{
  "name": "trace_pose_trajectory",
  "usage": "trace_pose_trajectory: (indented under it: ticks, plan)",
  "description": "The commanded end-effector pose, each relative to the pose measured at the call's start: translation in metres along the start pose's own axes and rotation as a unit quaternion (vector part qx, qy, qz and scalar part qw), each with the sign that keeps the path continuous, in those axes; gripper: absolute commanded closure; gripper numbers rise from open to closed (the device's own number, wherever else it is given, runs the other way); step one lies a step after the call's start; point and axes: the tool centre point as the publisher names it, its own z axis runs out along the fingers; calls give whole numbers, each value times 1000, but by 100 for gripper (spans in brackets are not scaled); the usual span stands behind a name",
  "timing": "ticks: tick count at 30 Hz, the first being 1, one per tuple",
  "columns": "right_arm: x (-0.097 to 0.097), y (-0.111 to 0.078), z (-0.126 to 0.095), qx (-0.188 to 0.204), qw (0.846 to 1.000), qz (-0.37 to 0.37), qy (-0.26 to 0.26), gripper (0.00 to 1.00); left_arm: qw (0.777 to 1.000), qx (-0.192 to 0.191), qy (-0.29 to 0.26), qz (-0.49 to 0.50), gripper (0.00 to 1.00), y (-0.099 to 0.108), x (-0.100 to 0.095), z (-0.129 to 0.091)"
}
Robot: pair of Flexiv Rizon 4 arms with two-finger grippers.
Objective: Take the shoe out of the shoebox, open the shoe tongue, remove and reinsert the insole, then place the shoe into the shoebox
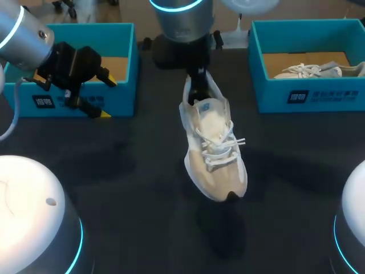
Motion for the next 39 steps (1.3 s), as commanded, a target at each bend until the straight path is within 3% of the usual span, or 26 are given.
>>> trace_pose_trajectory:
  ticks: [1, 7, 12, 20, 39]
  plan:
    - [-1, -2, 1, -3, 1000, -1, 0, 100, 1000, -2, 0, 0, 0, 0, 0, 0]
    - [-2, -4, 2, -5, 1000, 4, 0, 100, 1000, -2, 0, 0, 0, 0, 0, 0]
    - [-42, -29, 14, 3, 1000, 4, -1, 100, 1000, -2, 0, 0, 0, 0, 0, 0]
    - [-96, -69, 16, -31, 999, -11, -33, 100, 1000, -2, 0, 0, 0, 0, 0, 0]
    - [-200, -185, 44, 4, 1000, -15, -17, 100, 1000, -2, 0, 0, 0, 0, 0, 0]
